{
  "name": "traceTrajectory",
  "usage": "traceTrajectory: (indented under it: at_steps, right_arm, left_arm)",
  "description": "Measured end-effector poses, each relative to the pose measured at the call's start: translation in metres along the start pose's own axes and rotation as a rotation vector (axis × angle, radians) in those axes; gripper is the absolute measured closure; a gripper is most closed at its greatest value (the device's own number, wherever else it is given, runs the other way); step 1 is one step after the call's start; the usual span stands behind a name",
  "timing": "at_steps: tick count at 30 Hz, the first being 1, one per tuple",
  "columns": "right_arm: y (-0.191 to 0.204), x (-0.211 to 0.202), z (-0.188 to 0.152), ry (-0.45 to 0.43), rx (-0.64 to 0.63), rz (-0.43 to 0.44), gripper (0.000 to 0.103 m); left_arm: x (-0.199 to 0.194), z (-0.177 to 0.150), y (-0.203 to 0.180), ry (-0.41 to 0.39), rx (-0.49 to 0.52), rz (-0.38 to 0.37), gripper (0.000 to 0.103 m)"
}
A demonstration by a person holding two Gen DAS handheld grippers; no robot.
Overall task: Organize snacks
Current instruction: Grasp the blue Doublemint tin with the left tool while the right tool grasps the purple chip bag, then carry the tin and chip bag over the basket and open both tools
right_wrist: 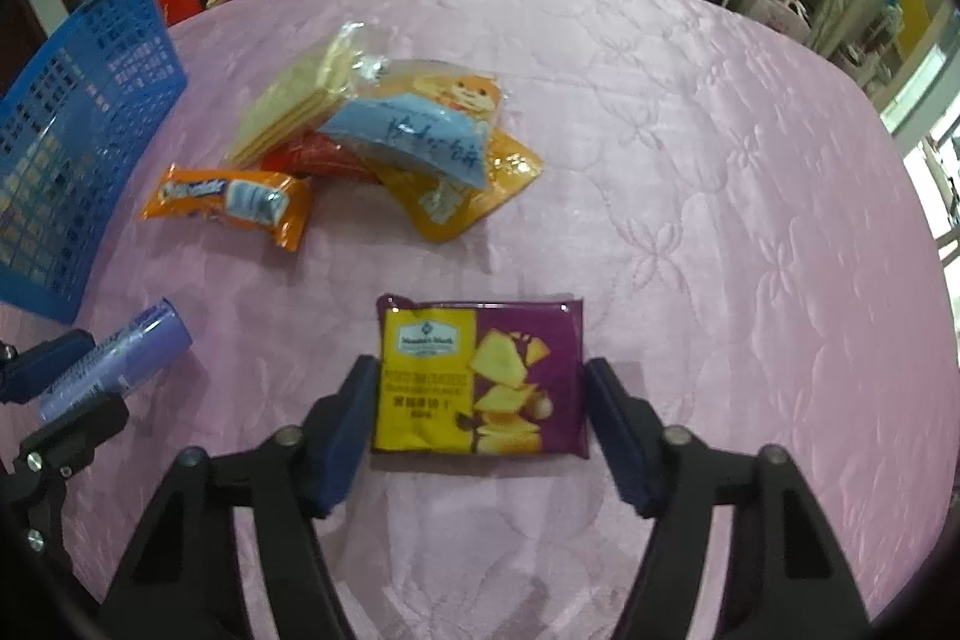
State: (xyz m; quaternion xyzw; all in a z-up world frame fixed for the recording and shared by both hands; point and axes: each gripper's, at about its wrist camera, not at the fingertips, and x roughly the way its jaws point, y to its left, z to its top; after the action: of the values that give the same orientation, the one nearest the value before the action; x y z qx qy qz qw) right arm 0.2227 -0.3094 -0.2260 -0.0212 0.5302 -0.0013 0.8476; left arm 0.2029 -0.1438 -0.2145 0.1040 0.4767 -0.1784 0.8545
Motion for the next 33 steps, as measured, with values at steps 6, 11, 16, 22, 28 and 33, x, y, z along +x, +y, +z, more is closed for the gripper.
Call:
traceTrajectory:
  at_steps: [6,11,16,22,28,33]
  right_arm:
    - [-0.005,-0.021,-0.009,-0.025,0.039,0.034,0.043]
    - [0.003,-0.056,-0.019,-0.070,0.019,0.045,0.043]
    - [0.010,-0.104,-0.020,-0.152,0.010,0.067,0.043]
    - [0.027,-0.154,-0.010,-0.223,-0.008,0.100,0.043]
    - [0.054,-0.191,0.009,-0.292,-0.062,0.115,0.043]
    - [0.078,-0.203,0.024,-0.326,-0.092,0.146,0.043]
  left_arm:
    - [-0.022,-0.003,-0.004,-0.034,-0.001,-0.006,0.074]
    - [-0.050,-0.005,-0.006,-0.077,-0.013,-0.011,0.074]
    - [-0.092,-0.003,-0.001,-0.153,-0.063,-0.054,0.074]
    - [-0.140,0.001,0.008,-0.230,-0.062,-0.031,0.074]
    - [-0.180,0.008,0.037,-0.293,-0.098,-0.003,0.074]
    - [-0.205,0.010,0.071,-0.332,-0.126,0.045,0.074]
